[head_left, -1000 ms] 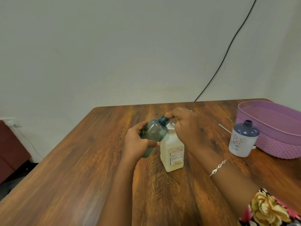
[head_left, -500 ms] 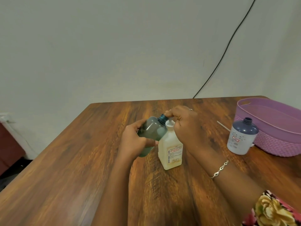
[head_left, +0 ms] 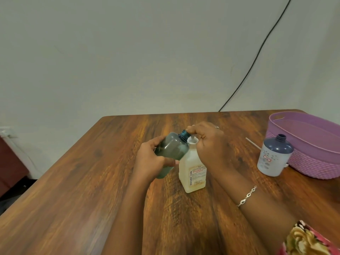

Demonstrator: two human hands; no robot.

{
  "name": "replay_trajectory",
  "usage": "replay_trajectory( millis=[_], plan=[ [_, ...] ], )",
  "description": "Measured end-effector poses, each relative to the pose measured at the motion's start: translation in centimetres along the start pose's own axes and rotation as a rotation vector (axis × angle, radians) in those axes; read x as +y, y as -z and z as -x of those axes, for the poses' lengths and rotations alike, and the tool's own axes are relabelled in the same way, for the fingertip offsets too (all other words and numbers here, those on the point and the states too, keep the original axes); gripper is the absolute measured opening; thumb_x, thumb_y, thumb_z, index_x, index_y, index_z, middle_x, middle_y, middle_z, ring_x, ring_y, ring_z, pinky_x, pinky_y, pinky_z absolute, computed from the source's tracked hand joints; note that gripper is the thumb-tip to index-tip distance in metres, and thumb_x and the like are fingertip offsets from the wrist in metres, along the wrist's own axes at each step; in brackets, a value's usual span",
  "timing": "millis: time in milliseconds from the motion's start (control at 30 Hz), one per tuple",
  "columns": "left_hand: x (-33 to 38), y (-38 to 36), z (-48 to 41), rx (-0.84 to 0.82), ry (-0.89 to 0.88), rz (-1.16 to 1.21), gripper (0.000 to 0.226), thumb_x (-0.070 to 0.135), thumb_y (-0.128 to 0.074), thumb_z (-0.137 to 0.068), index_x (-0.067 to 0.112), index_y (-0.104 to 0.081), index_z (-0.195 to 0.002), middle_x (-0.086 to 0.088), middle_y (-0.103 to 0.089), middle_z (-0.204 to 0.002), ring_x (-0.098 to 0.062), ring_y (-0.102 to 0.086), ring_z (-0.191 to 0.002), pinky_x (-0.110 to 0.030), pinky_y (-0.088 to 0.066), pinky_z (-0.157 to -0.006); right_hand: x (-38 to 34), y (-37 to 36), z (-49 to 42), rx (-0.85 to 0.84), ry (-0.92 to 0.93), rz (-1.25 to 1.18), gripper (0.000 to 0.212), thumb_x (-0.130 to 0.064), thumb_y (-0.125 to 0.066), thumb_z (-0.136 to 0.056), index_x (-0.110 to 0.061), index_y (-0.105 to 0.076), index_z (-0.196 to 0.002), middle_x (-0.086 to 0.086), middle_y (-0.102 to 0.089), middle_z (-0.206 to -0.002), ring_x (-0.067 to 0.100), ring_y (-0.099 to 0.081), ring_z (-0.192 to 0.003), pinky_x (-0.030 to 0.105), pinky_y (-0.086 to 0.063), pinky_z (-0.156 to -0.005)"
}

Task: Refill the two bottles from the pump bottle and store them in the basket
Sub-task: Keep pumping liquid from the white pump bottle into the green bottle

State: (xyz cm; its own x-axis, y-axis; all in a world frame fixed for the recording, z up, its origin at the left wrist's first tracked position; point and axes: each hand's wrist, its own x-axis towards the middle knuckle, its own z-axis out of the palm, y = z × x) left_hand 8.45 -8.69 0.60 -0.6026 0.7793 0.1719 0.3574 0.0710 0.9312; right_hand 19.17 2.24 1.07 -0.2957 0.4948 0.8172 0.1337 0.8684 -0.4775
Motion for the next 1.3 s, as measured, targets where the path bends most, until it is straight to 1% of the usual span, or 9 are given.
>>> replay_trajectory(
  millis=[167,267,333,433,667,833,933,1033,1300],
  plan=[
    [-0.3,-0.4,0.4,-0.001,0.024,0.05,0.072,-0.002,-0.081,-0.057,0.016,-0.057,-0.123,0.011,-0.059,-0.1,-0.002,-0.053,-0.088,-0.021,-0.043,-0.068,0.5,-0.4,0.1,-0.004,-0.017,-0.024,0.04,-0.017,-0.034,-0.072,-0.001,-0.071,-0.072,0.008,-0.069,-0.072,0.022,-0.063,-0.068,0.03,-0.05,-0.064],
    [0.2,-0.3,0.4,-0.004,0.008,0.056,0.07,-0.002,-0.08,-0.059,0.017,-0.057,-0.122,0.015,-0.057,-0.096,-0.001,-0.053,-0.087,-0.021,-0.043,-0.068,0.4,-0.2,-0.6,-0.022,-0.068,-0.036,0.026,-0.003,-0.046,-0.077,-0.001,-0.073,-0.077,0.008,-0.071,-0.077,0.021,-0.064,-0.071,0.031,-0.052,-0.067],
    [0.4,-0.1,0.3,0.007,-0.003,0.042,0.073,-0.001,-0.081,-0.058,0.015,-0.056,-0.124,0.012,-0.058,-0.099,-0.005,-0.054,-0.09,-0.025,-0.046,-0.073,0.6,-0.1,-1.3,-0.048,-0.136,-0.041,0.026,0.009,-0.05,-0.077,-0.002,-0.073,-0.081,0.008,-0.071,-0.08,0.02,-0.064,-0.073,0.025,-0.05,-0.069],
    [0.4,0.1,0.1,0.001,-0.006,0.03,0.073,-0.002,-0.081,-0.057,0.014,-0.057,-0.124,0.01,-0.059,-0.1,-0.005,-0.054,-0.089,-0.026,-0.045,-0.075,0.3,-0.3,-0.8,0.011,-0.067,0.002,0.026,0.004,-0.048,-0.072,-0.002,-0.073,-0.077,0.007,-0.071,-0.076,0.016,-0.061,-0.07,0.014,-0.043,-0.066],
    [0.2,-0.5,0.3,-0.005,0.031,0.041,0.066,-0.003,-0.08,-0.059,0.017,-0.059,-0.119,0.018,-0.055,-0.09,0.002,-0.051,-0.081,-0.018,-0.038,-0.062,0.6,-0.4,0.2,0.021,-0.016,0.035,0.031,-0.012,-0.044,-0.072,-0.003,-0.073,-0.075,0.007,-0.07,-0.073,0.02,-0.062,-0.068,0.027,-0.048,-0.065],
    [0.8,-0.2,0.1,0.004,0.004,0.03,0.069,-0.001,-0.081,-0.058,0.016,-0.058,-0.121,0.013,-0.059,-0.096,-0.004,-0.054,-0.088,-0.025,-0.045,-0.071,0.3,0.1,-1.9,-0.092,-0.143,0.015,0.028,0.012,-0.048,-0.074,-0.001,-0.073,-0.08,0.01,-0.07,-0.078,0.02,-0.06,-0.071,0.036,-0.052,-0.069],
    [0.6,0.0,-0.1,0.008,0.008,0.014,0.072,-0.001,-0.082,-0.057,0.016,-0.058,-0.122,0.012,-0.058,-0.097,-0.009,-0.054,-0.09,-0.03,-0.046,-0.076,0.3,-0.2,-1.3,-0.041,-0.071,0.039,0.027,0.005,-0.047,-0.072,-0.002,-0.072,-0.076,0.009,-0.07,-0.075,0.023,-0.062,-0.071,0.036,-0.052,-0.067],
    [0.3,-0.2,0.3,-0.016,0.02,0.026,0.069,-0.001,-0.081,-0.059,0.016,-0.058,-0.121,0.016,-0.057,-0.093,0.0,-0.052,-0.084,-0.021,-0.041,-0.066,0.6,-0.6,-0.4,-0.031,-0.034,0.05,0.024,0.001,-0.047,-0.068,-0.002,-0.071,-0.071,0.009,-0.069,-0.071,0.024,-0.062,-0.068,0.032,-0.049,-0.064],
    [0.7,-0.1,0.3,-0.012,0.007,0.072,0.069,0.0,-0.081,-0.058,0.016,-0.058,-0.121,0.01,-0.06,-0.1,-0.005,-0.054,-0.09,-0.025,-0.045,-0.07,0.2,0.2,-2.1,-0.087,-0.109,0.02,0.028,0.006,-0.046,-0.071,-0.002,-0.073,-0.073,0.008,-0.07,-0.072,0.021,-0.061,-0.067,0.033,-0.051,-0.065]
  ],
)
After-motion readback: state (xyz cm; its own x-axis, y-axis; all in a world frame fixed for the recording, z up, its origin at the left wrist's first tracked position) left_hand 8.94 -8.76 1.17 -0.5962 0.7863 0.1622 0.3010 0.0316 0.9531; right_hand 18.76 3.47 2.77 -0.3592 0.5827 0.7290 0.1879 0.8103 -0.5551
